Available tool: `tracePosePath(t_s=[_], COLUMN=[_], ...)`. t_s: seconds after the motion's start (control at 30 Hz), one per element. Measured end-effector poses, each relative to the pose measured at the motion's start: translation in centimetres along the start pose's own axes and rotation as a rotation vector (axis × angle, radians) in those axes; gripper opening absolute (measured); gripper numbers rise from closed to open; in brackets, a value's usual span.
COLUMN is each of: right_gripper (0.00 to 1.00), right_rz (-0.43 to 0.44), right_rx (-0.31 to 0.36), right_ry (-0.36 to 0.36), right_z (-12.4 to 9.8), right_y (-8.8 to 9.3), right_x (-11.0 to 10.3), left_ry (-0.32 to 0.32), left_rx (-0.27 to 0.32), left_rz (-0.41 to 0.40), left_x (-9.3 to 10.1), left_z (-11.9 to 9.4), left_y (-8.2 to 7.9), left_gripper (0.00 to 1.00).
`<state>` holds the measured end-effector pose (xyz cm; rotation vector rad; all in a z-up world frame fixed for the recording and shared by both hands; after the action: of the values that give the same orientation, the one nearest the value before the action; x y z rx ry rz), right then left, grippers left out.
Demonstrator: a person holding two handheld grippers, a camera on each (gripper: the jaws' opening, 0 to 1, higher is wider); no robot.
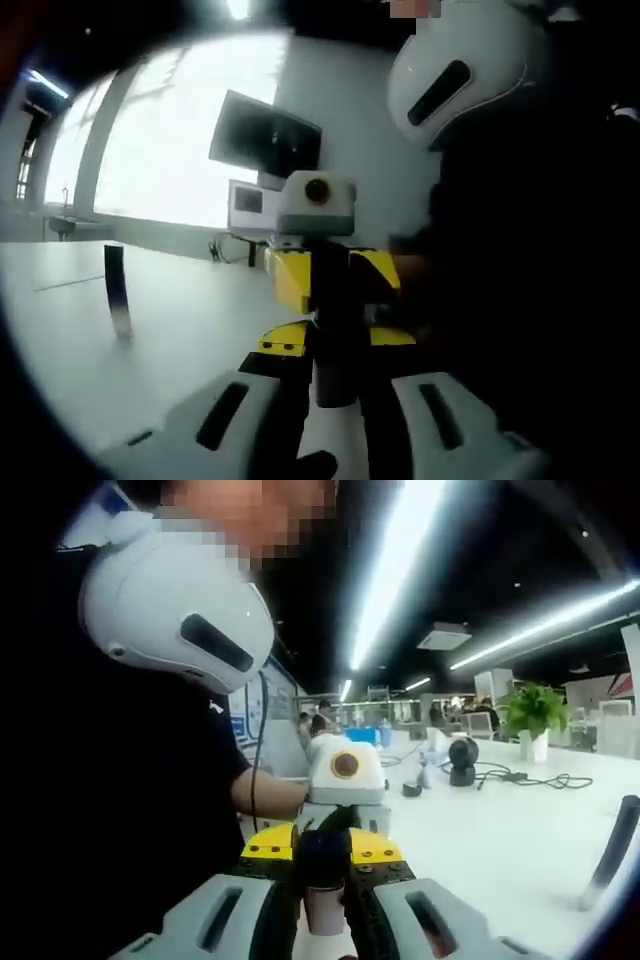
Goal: Pick up cosmetic bottle twist off cap place on table pick up cap screw tight cap place on table
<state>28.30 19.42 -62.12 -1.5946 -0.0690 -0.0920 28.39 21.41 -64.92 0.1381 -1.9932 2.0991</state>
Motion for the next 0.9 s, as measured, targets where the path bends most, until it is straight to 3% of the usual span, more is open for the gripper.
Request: tracePosePath(t_s=[0.43, 0.9], right_gripper=[0.11, 0.11], right_rz=[-0.027, -0.041], right_rx=[0.016, 0.023], right_ry=[0.062, 0.098], right_z=[-0.3, -0.1], right_y=[-0.4, -0.5], right_x=[0.9, 1.6], left_ry=[-0.066, -0.132], left_rx=[0.031, 0.013], left_rz=[0.018, 0.06], left_x=[-0.9, -1.4], left_z=[-0.1, 0.1], left_y=[-0.6, -0.3], left_gripper=[0.09, 0.14])
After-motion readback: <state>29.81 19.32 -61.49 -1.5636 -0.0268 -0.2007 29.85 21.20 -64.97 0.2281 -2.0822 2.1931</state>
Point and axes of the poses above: the point that each gripper's makers call its tool centre point, and the gripper's own axes: z roughly forward along the fingers, x roughly to its right, y roughly out of its underside, the point moved 4 cm from there along -z, roughly backward along the fingers, and after that the axes turned 9 degrees about -z, right-handed, at the moved point
